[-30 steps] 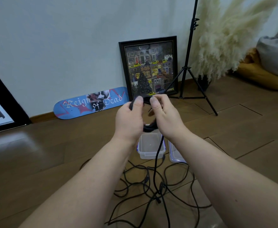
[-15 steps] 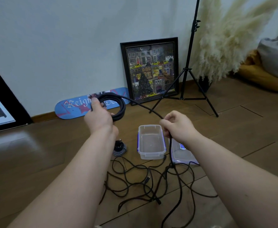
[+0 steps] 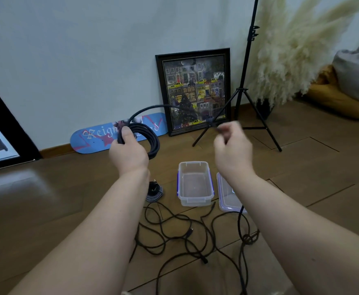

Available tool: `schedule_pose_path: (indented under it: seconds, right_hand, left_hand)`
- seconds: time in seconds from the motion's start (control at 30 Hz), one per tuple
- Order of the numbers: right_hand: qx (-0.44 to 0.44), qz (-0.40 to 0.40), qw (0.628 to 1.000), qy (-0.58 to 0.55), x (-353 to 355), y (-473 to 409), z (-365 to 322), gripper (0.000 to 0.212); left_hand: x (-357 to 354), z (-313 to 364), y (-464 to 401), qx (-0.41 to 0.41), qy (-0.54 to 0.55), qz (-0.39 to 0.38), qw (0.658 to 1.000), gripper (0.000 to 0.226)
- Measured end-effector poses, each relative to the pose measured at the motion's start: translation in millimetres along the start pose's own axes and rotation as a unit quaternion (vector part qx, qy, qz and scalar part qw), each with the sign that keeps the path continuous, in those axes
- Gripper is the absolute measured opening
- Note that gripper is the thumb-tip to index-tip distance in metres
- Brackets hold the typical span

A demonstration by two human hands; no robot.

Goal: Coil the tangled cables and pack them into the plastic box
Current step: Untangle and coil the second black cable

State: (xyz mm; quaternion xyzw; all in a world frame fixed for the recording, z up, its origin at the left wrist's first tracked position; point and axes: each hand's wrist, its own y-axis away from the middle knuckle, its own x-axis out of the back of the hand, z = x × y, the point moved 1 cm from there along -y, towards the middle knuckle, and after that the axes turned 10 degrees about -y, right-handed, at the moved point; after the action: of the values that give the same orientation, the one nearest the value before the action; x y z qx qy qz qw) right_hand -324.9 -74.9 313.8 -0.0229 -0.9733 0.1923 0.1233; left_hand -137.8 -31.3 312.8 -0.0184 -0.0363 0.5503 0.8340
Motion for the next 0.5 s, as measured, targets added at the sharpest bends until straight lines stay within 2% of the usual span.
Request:
schedule_pose_path:
  seconds: [0.07,0.1,0.17,0.27,0.33,0.43,0.5]
  right_hand:
    - [-0.012,-0.144,0.984,0.109,-8.2,6.0,5.4,0.028]
    - [-0.008,-0.185,0.974,0.128,-11.3,8.9,6.3,0.03]
    - [-0.003,-0.221,0.965,0.14,-13.1,10.4,4.5,0.033]
    - [-0.008,-0.295,0.918,0.266,-14.5,7.5,4.5,0.041]
    - [-0.006,-0.273,0.916,0.293,-14.7,7.1,6.1,0.039]
    - [-0.012,-0.145,0.967,0.207,-6.9,1.5,4.6,0.028]
    - [-0.003,-0.122,0.964,0.237,-2.2,-2.3,4.3,0.033]
  left_hand:
    - [2.5,0.1,-3.9,0.006,-0.002,0.013,1.0,0.037]
    - [3.4,0.1,-5.5,0.01,-0.004,0.016,1.0,0.037]
    - [4.3,-0.1,-5.7,0.017,-0.012,0.014,1.0,0.037]
    - [4.2,-1.8,-2.3,-0.001,-0.038,0.0,0.999,0.036]
    - [5.2,-2.8,-1.8,-0.017,-0.057,-0.004,0.998,0.037]
    - [6.8,-1.1,-4.3,-0.02,-0.066,-0.001,0.998,0.034]
    - [7.1,-0.6,-6.9,-0.021,-0.07,0.007,0.997,0.034]
